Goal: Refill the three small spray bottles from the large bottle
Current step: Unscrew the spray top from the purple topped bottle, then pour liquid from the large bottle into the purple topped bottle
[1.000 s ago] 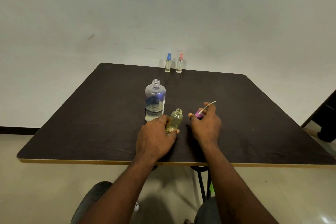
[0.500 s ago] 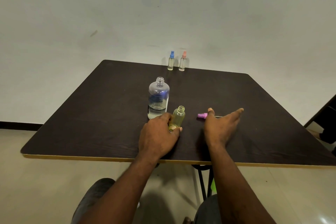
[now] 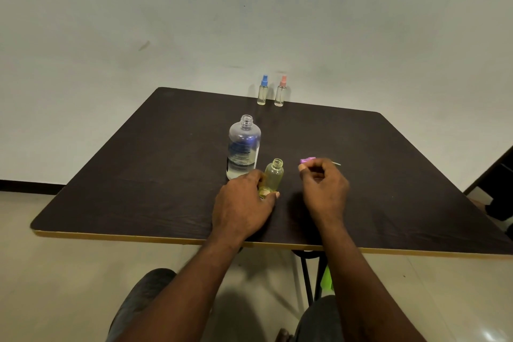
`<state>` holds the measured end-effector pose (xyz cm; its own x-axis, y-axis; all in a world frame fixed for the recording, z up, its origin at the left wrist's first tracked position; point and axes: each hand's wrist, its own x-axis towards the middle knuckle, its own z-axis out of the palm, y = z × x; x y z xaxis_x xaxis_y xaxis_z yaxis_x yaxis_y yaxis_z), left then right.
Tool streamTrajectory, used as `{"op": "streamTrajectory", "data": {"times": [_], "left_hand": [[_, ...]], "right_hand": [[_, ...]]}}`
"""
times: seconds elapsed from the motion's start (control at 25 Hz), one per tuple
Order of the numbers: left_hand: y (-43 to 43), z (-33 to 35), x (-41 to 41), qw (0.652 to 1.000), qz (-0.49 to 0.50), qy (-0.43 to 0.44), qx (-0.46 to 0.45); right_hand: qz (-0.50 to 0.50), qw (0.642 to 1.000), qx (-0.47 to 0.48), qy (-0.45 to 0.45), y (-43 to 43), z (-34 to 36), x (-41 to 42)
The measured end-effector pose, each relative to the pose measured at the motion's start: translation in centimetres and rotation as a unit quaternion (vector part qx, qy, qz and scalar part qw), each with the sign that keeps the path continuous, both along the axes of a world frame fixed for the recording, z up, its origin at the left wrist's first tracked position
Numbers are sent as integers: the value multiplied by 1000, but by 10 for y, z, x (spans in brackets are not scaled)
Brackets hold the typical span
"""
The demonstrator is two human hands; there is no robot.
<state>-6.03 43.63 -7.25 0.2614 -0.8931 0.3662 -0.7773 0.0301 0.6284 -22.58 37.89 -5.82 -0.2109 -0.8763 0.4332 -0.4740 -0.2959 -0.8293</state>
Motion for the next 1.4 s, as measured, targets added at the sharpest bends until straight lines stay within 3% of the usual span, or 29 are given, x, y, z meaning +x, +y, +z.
{"op": "streamTrajectory", "data": {"times": [0.16, 0.28, 0.4, 0.6, 0.8, 0.88, 1.0, 1.12, 1.4], "left_hand": [[2, 1, 0, 1000, -1, 0, -4], [2, 2, 0, 1000, 3, -4, -8], [0, 1, 0, 1000, 2, -11, -4], [4, 4, 2, 998, -17, 60, -1], [14, 0, 14, 969, 128, 166, -133], [5, 3, 22, 961, 146, 200, -125], [-14, 9, 33, 976, 91, 195, -44], [-27, 11, 38, 985, 34, 168, -24], [-26, 5, 35, 988, 67, 100, -95]], "right_hand": [[226, 973, 33, -16, 7, 0, 4], [292, 954, 58, 34, 8, 1, 1], [280, 955, 53, 83, 8, 3, 2], [237, 970, 23, 50, 9, 3, 1], [210, 975, 22, 65, 6, 1, 4], [206, 975, 26, 73, 4, -1, 5], [202, 975, 23, 84, 3, -3, 6], [197, 976, 17, 90, 1, -4, 7], [171, 982, -17, 83, -3, -8, 6]]}}
